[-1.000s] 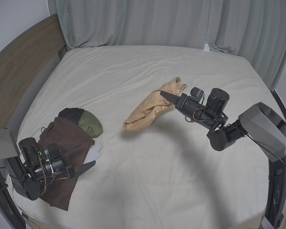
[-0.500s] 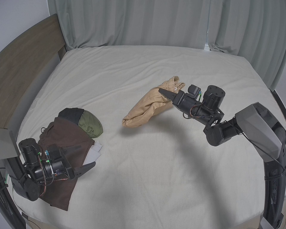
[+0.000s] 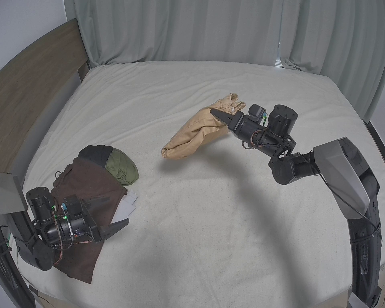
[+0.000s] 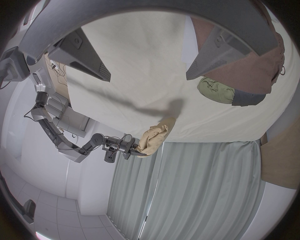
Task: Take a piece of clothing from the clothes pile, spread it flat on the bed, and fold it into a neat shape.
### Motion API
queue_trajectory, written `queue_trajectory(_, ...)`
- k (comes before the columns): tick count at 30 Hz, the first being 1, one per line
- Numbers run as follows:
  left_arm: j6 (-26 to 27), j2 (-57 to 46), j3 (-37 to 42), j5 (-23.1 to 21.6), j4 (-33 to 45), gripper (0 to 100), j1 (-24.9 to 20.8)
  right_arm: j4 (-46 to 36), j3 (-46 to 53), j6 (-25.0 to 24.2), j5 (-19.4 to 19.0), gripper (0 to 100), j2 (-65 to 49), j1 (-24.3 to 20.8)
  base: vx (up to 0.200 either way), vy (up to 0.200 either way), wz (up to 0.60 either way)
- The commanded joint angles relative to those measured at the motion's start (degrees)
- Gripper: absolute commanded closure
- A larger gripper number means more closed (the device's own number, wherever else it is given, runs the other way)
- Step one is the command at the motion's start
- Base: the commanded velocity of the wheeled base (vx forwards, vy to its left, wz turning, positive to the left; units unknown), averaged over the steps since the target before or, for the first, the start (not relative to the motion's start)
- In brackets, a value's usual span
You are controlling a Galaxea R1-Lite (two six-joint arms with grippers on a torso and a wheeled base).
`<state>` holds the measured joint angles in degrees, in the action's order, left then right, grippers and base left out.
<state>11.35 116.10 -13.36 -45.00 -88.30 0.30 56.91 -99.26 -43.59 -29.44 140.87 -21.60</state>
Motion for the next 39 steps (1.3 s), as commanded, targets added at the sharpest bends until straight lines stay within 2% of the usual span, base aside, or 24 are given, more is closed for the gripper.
queue_trajectory(1, 0.0, 0.5, 0.0, 0.1, 0.0, 0, 0.0, -1.7, -4.5, 0.0, 0.0, 100, 3.5, 0.7, 0.000, 0.000, 0.00)
queue_trajectory(7, 0.0, 0.4, -0.1, 0.1, 0.0, 0, 0.0, -2.9, -5.0, 0.1, 0.0, 100, 7.7, 2.2, 0.000, 0.000, 0.00)
queue_trajectory(11, 0.0, 0.4, 0.1, 0.1, 0.0, 0, 0.2, -1.9, -1.3, 0.2, 0.1, 100, 8.5, 2.3, 0.000, 0.000, 0.00)
queue_trajectory(16, 0.0, 0.4, -0.1, 0.0, 0.0, 0, 0.3, 3.4, 8.5, 0.3, 0.1, 100, 6.1, 3.1, 0.000, 0.000, 0.00)
queue_trajectory(21, 0.0, 0.2, 0.1, 0.1, 0.0, 0, 0.0, 12.4, 22.6, 0.3, 0.1, 100, 3.4, 3.1, 0.000, 0.000, 0.00)
queue_trajectory(26, 0.0, -0.2, 0.2, 0.0, 0.0, 0, 0.0, 19.0, 28.9, 0.3, 0.1, 100, 4.5, 3.3, 0.000, 0.000, 0.00)
queue_trajectory(39, 0.0, -0.3, 0.1, 0.0, 0.0, 0, -0.1, 23.4, 30.2, 0.2, 0.6, 100, 8.9, 3.8, 0.000, 0.000, 0.00)
